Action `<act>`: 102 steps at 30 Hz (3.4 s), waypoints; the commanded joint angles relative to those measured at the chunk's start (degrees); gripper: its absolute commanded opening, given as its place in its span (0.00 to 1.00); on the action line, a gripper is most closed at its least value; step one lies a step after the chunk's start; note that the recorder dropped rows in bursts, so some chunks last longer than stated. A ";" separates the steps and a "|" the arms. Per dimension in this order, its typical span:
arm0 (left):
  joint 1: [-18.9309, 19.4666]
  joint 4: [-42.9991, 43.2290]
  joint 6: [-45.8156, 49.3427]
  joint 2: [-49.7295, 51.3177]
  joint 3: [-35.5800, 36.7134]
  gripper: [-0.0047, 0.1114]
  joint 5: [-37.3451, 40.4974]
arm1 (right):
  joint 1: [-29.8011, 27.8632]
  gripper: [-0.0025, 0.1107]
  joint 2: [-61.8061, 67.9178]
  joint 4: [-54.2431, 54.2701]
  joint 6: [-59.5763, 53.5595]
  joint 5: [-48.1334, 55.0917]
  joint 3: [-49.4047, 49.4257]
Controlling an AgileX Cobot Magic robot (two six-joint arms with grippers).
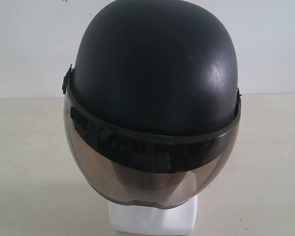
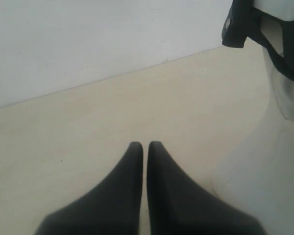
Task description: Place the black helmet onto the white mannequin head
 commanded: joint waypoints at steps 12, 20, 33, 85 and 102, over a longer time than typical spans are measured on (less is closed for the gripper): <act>0.07 -0.43 -0.52 -0.33 0.41 0.08 0.01 | 0.16 0.02 -0.23 99.79 -94.27 6.10 6.17; 0.07 -0.43 -0.52 -0.33 0.41 0.08 0.01 | 0.16 0.02 -12.13 106.98 -115.94 26.45 16.85; 0.07 -0.43 -0.52 -0.33 0.41 0.08 0.01 | 0.05 0.02 -17.49 106.55 -119.32 38.99 23.88; -13.77 -0.45 -18.63 -37.27 0.41 0.08 1.57 | 8.09 0.02 -17.49 107.15 -120.81 39.00 23.88; -14.14 -55.95 47.59 -45.69 0.27 0.08 39.60 | 8.09 0.02 -17.49 107.15 -120.81 39.00 23.88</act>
